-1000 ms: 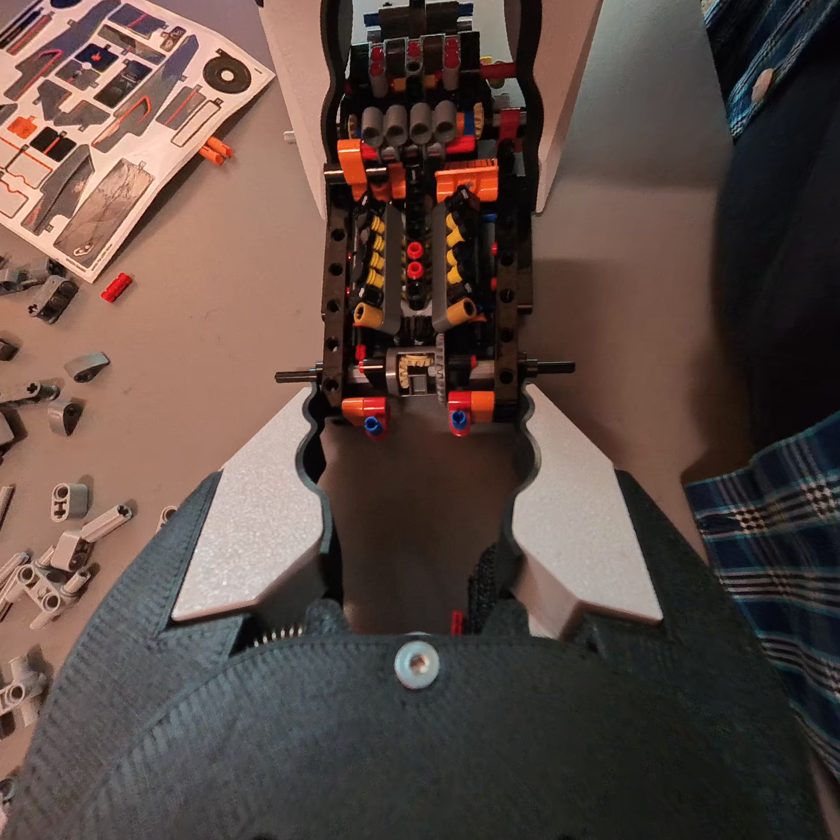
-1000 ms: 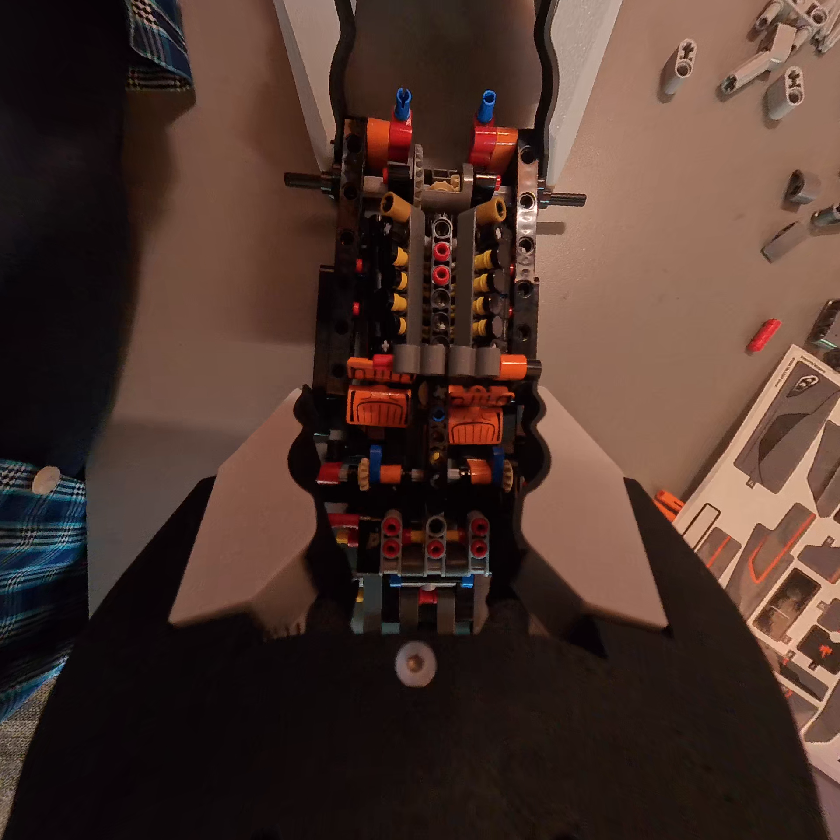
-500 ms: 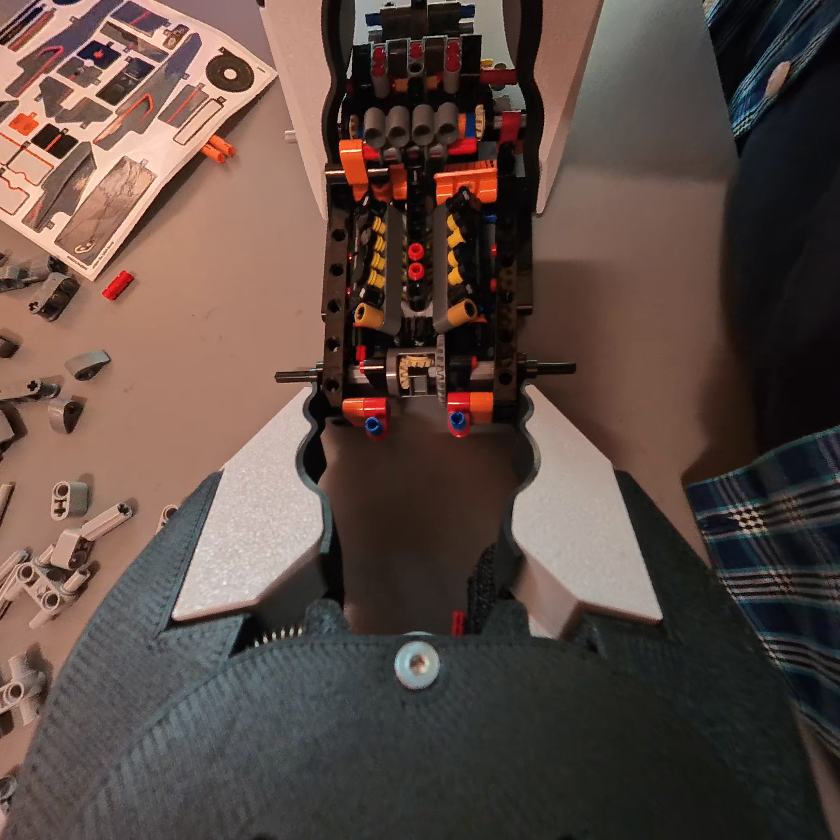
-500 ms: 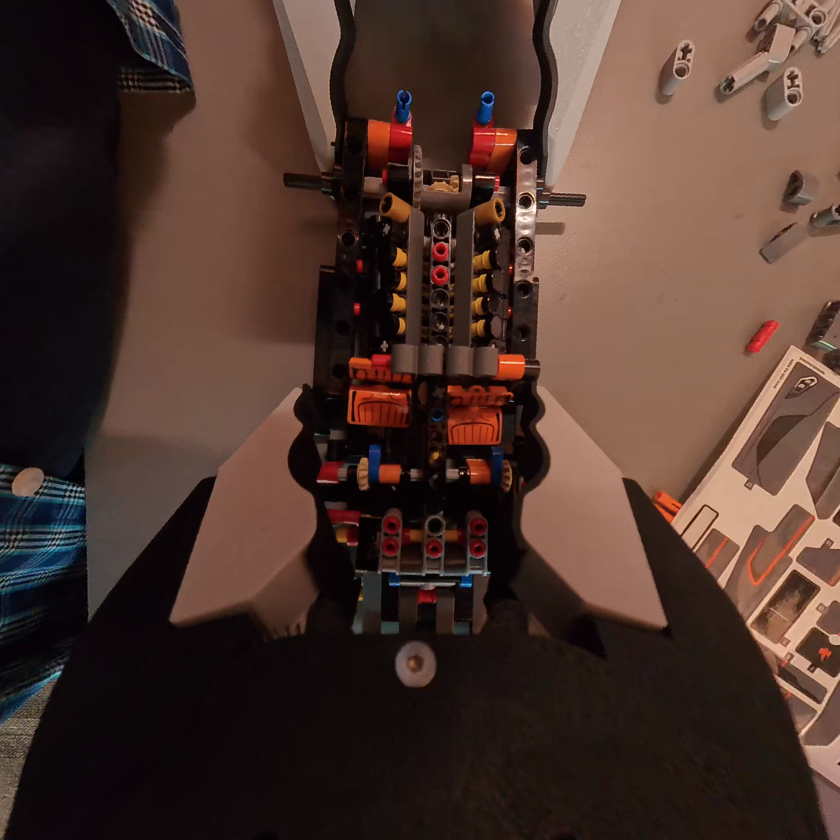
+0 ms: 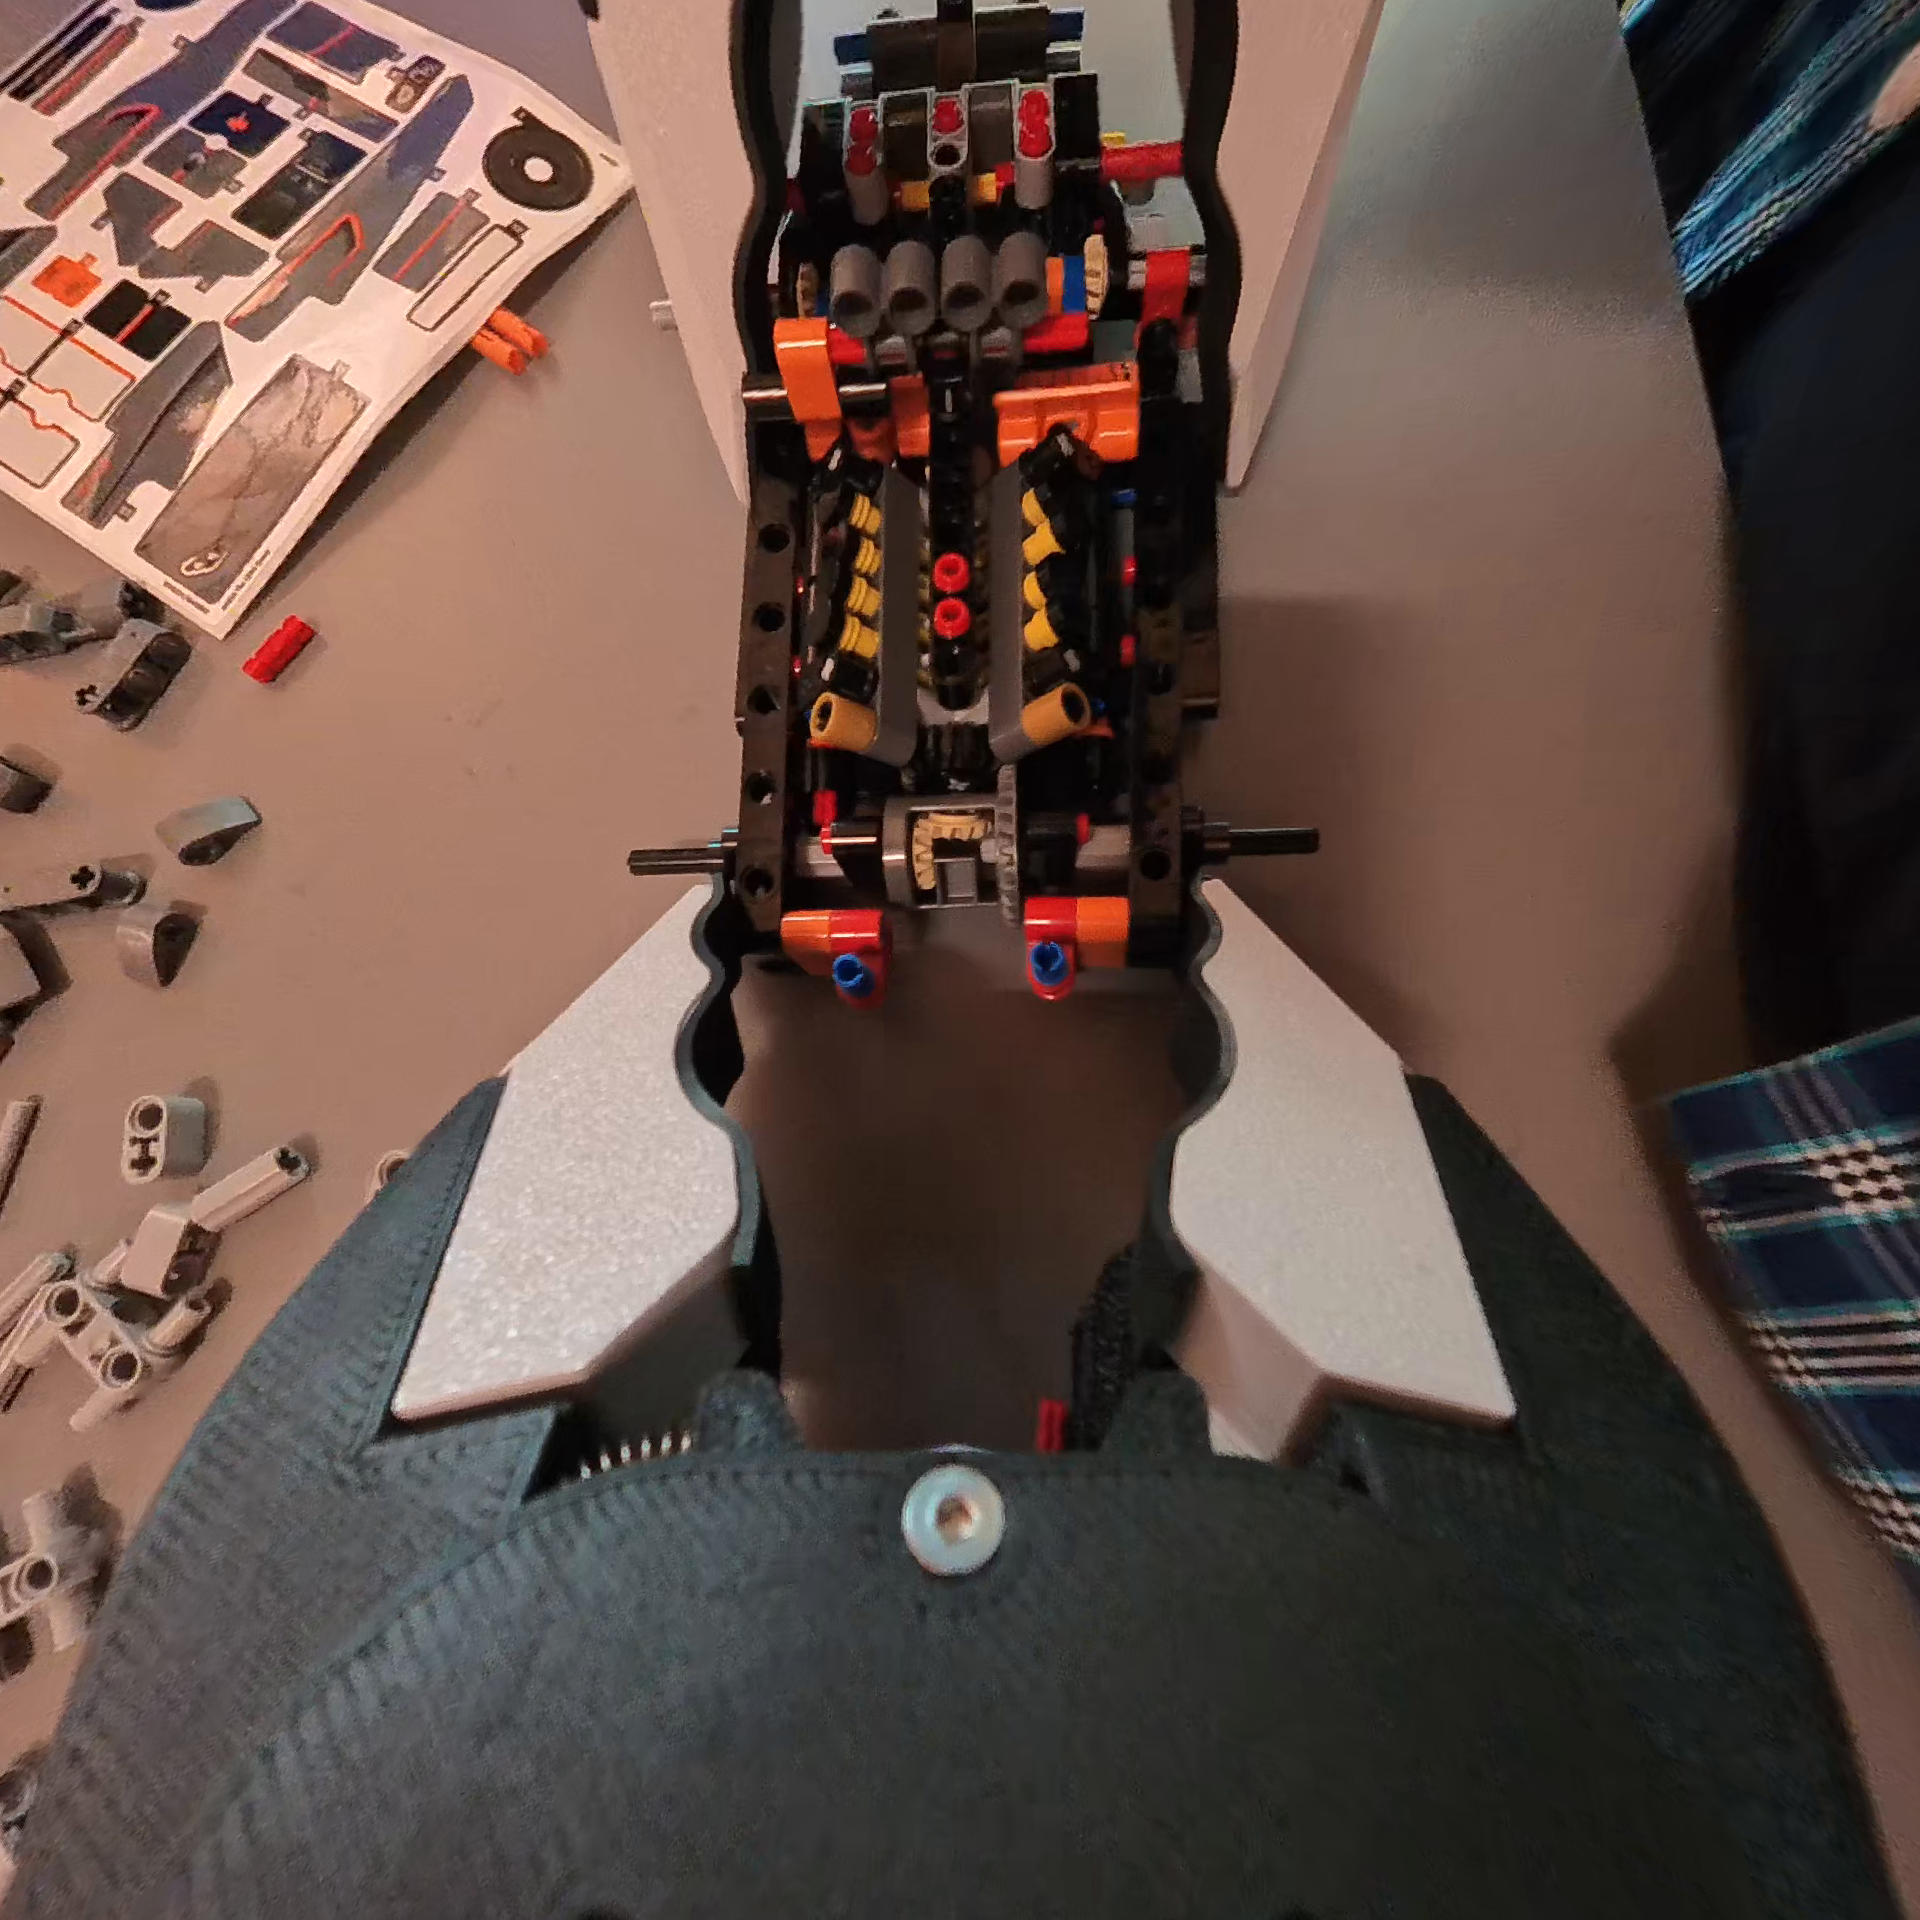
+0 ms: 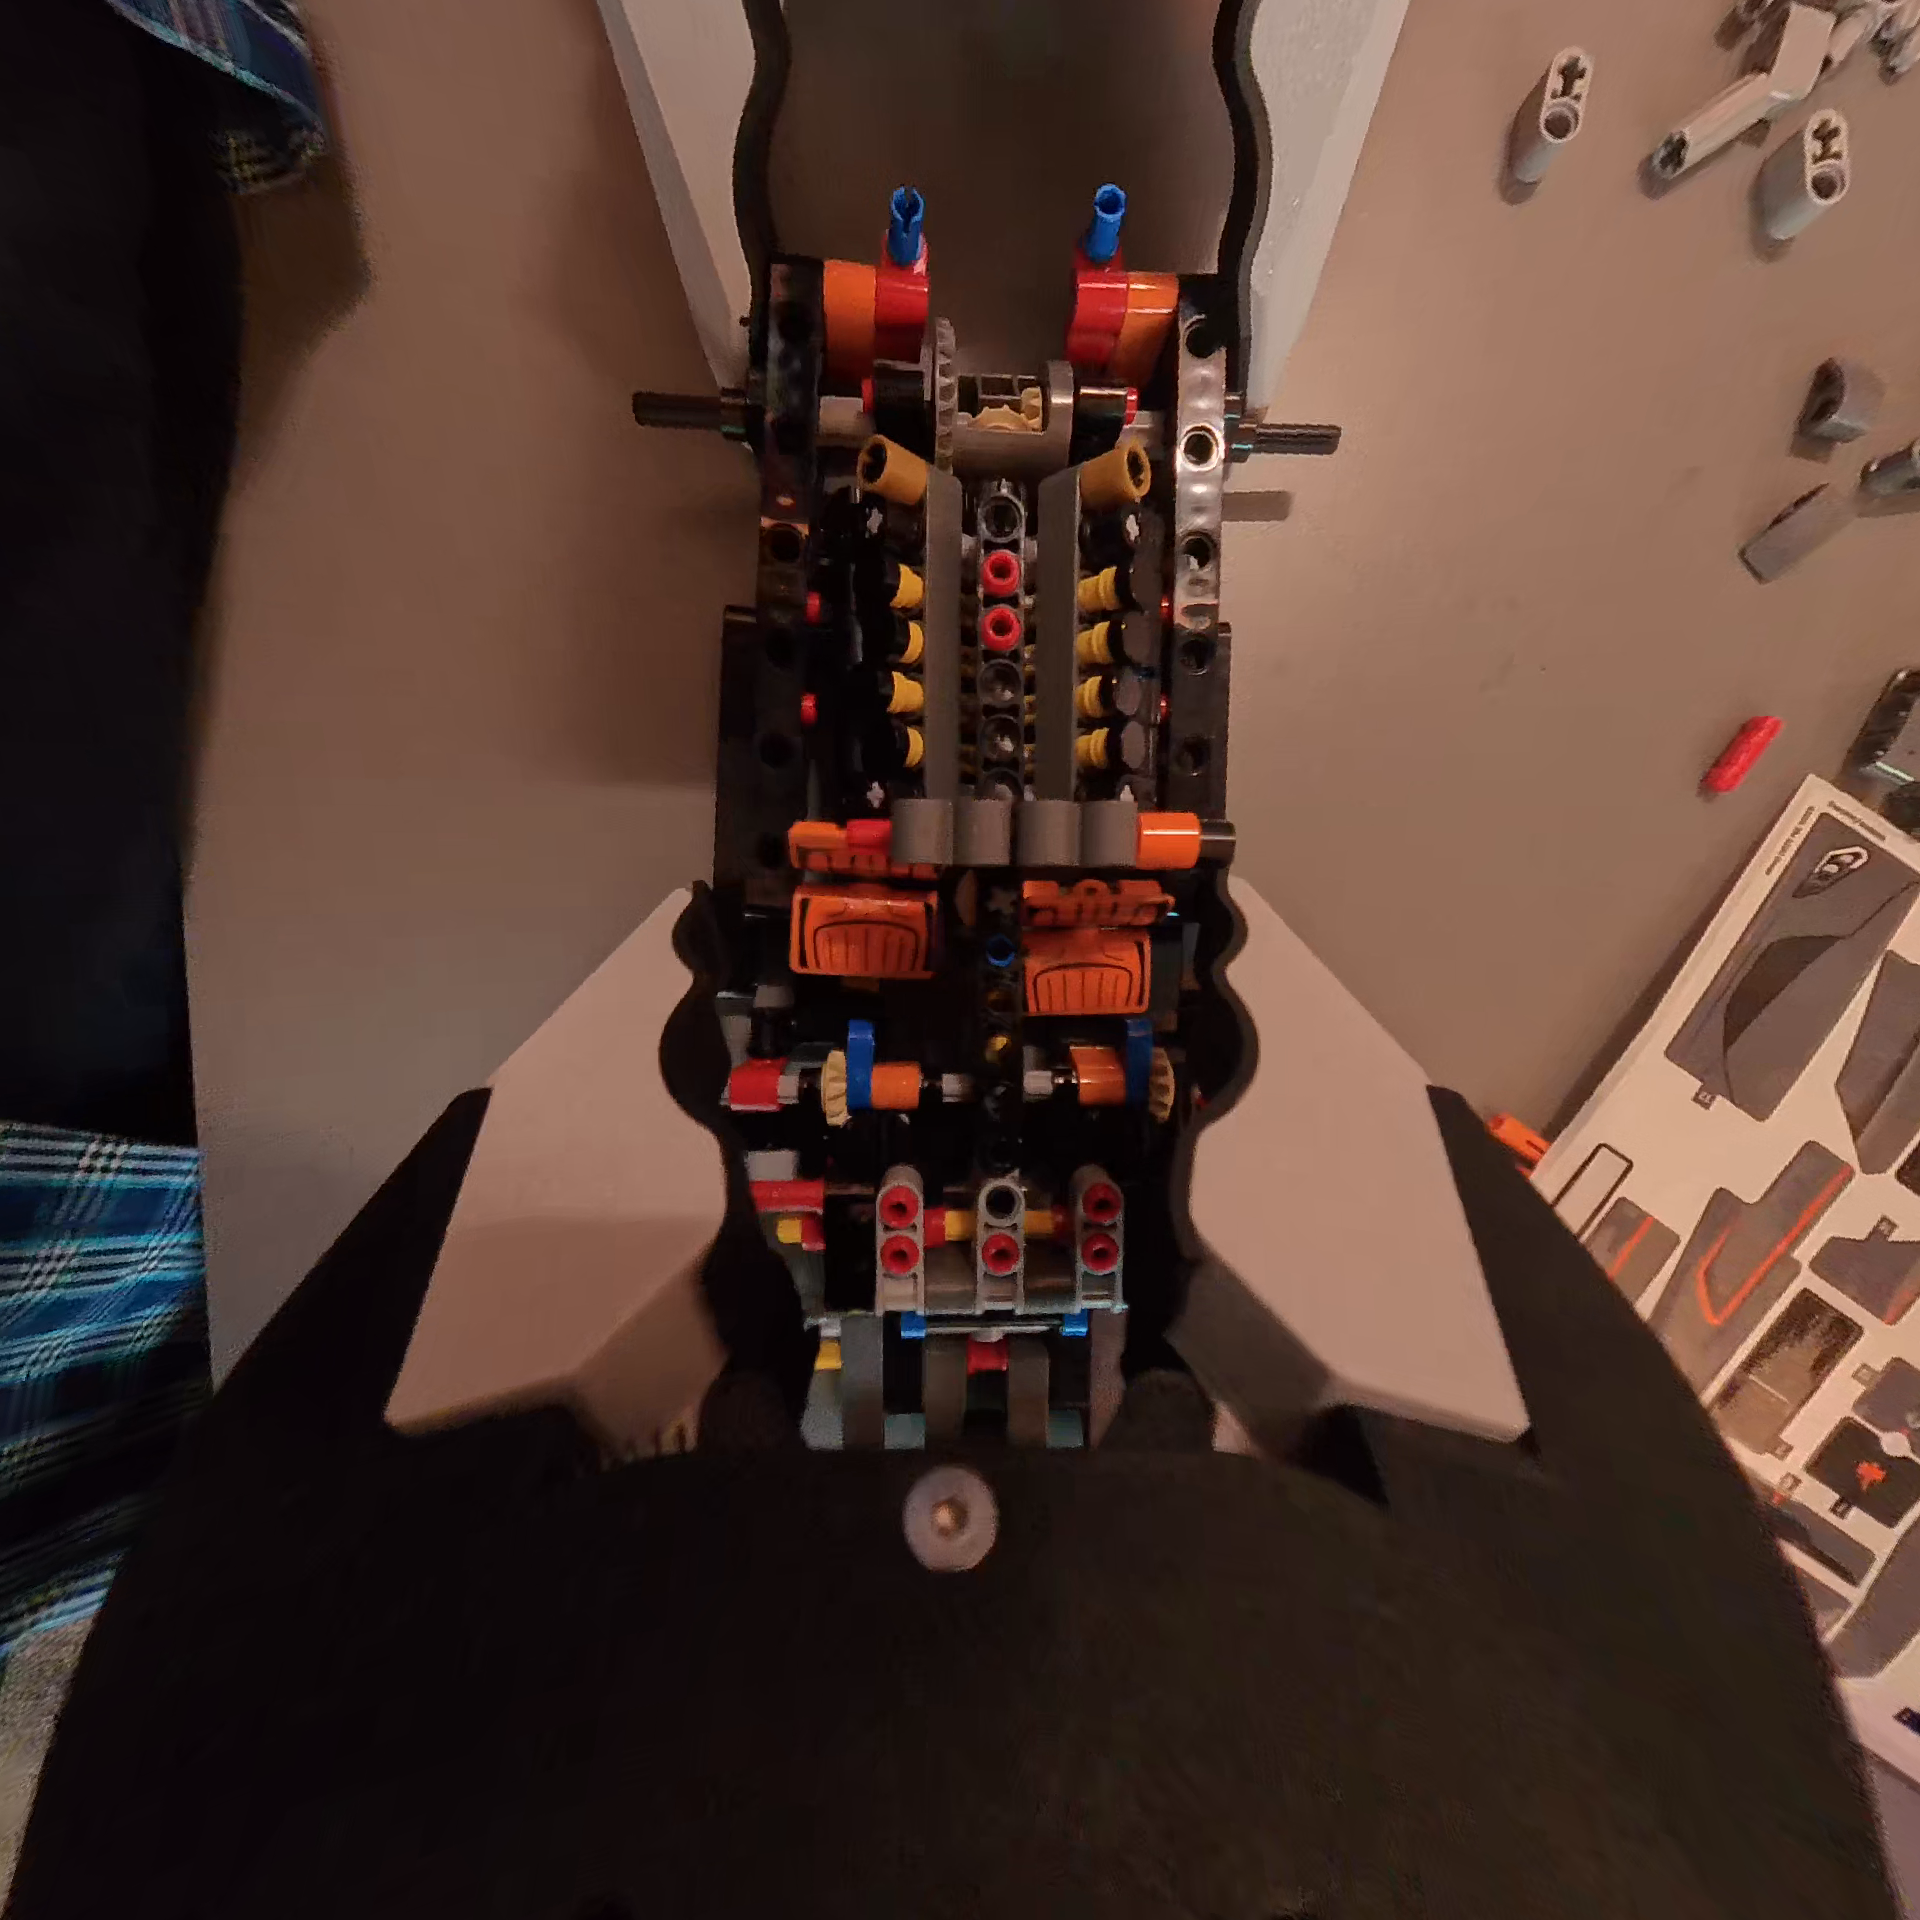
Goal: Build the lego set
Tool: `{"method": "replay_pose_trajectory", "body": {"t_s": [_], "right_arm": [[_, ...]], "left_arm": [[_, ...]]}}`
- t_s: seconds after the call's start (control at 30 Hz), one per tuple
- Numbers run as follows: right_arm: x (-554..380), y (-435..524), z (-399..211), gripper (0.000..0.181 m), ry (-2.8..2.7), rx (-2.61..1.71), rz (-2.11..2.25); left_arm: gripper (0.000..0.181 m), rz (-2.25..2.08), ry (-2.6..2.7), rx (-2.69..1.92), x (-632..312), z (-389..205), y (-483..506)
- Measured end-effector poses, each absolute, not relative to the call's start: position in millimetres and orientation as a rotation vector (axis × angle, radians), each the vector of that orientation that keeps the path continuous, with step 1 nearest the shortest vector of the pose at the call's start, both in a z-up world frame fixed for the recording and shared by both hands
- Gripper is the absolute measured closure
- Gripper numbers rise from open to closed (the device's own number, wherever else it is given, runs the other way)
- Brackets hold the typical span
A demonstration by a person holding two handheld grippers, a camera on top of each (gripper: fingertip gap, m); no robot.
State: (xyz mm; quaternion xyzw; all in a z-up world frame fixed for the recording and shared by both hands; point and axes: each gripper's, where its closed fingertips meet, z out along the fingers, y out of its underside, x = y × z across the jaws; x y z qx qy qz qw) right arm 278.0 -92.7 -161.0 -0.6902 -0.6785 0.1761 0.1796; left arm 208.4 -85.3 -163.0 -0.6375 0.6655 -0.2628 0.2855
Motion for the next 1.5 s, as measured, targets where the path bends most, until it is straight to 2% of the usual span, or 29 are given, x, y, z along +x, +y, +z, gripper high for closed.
{"method": "replay_pose_trajectory", "body": {"t_s": [0.03, 0.17, 0.37, 0.53, 0.77, 1.5], "right_arm": [[277.7, -92.7, -161.3, 0.091, -1.906, -1.955, 0.497], [277.2, -92.7, -161.7, 0.09, -1.888, -1.967, 0.482], [277.0, -93.0, -162.3, 0.089, -1.9, -1.974, 0.445], [275.7, -93.6, -162.3, 0.089, -1.899, -1.98, 0.443], [271.4, -95.3, -161.9, 0.091, -1.886, -1.952, 0.482], [270.9, -93.5, -162.3, 0.093, -1.927, -1.918, 0.471]], "left_arm": [[0.097, -0.714, 1.775, -1.711, 208.0, -162.6, -84.9], [0.078, -0.818, 1.76, -1.744, 209.2, -159.1, -92.0], [0.067, -0.774, 1.724, -1.713, 217.8, -139.6, -99.1], [0.073, -0.531, 1.788, -1.732, 242.5, -144.1, -93.1], [0.086, -0.427, 1.791, -1.818, 251.9, -160.6, -91.3], [0.089, -0.449, 1.715, -1.835, 254.0, -160.4, -91.0]]}}
